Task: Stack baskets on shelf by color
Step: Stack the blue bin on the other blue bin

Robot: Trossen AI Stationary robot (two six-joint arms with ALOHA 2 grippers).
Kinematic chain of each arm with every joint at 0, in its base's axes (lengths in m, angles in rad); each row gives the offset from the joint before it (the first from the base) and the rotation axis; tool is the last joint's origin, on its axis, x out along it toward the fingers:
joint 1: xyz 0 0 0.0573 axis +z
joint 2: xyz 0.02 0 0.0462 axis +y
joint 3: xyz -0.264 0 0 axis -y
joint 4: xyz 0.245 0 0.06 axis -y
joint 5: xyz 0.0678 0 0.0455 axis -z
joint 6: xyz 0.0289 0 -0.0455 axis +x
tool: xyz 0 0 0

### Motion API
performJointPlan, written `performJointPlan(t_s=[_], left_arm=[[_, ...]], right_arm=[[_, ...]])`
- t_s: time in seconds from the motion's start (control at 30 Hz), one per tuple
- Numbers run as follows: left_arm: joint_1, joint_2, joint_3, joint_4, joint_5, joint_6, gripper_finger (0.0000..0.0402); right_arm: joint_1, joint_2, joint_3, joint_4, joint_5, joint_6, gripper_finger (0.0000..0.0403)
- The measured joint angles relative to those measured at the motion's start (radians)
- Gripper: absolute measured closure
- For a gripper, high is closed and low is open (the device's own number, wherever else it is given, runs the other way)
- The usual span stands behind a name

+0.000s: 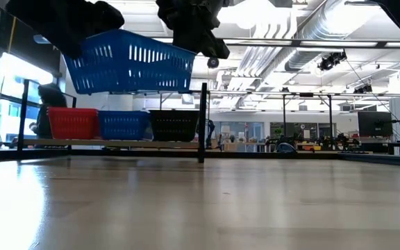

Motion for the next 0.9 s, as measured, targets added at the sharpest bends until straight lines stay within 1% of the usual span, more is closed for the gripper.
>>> performJointPlan(t_s=[0.1,0.2,0.23,0.37,0.47,0.63,0.77,0.83,0.9], left_arm=[[0.000,0.000,0.000,0.000,0.013,0.004,0.0341],[-0.002,0.000,0.000,0.002,0.027,0.040,0.0382],[-0.005,0.000,0.000,0.004,0.025,0.047,0.0390],[-0.019,0.000,0.000,0.003,0.002,0.048,0.0391],[-0.034,0.000,0.000,0.003,-0.001,0.044,0.0396],[-0.046,-0.001,0.000,-0.005,-0.013,0.033,0.0398],[-0.045,-0.004,0.000,-0.023,-0.025,0.025,0.0399],[-0.045,-0.005,0.000,-0.031,-0.036,0.013,0.0399],[-0.045,-0.007,0.000,-0.059,-0.053,0.001,0.0400]], right_arm=[[0.000,0.000,0.000,-0.001,-0.002,0.000,0.0403],[0.000,0.001,0.000,-0.001,-0.007,0.000,0.0403],[0.000,0.001,0.000,-0.001,-0.009,0.000,0.0403],[0.001,0.001,0.000,0.002,-0.010,0.000,0.0402],[0.007,0.001,0.000,0.018,0.001,0.016,0.0393],[0.019,0.001,0.000,0.054,0.006,0.011,0.0350],[0.019,0.001,0.000,0.041,-0.004,0.019,0.0309],[0.015,-0.008,0.000,0.015,-0.003,0.041,0.0297],[0.014,-0.030,0.000,0.007,0.039,0.044,0.0291]])
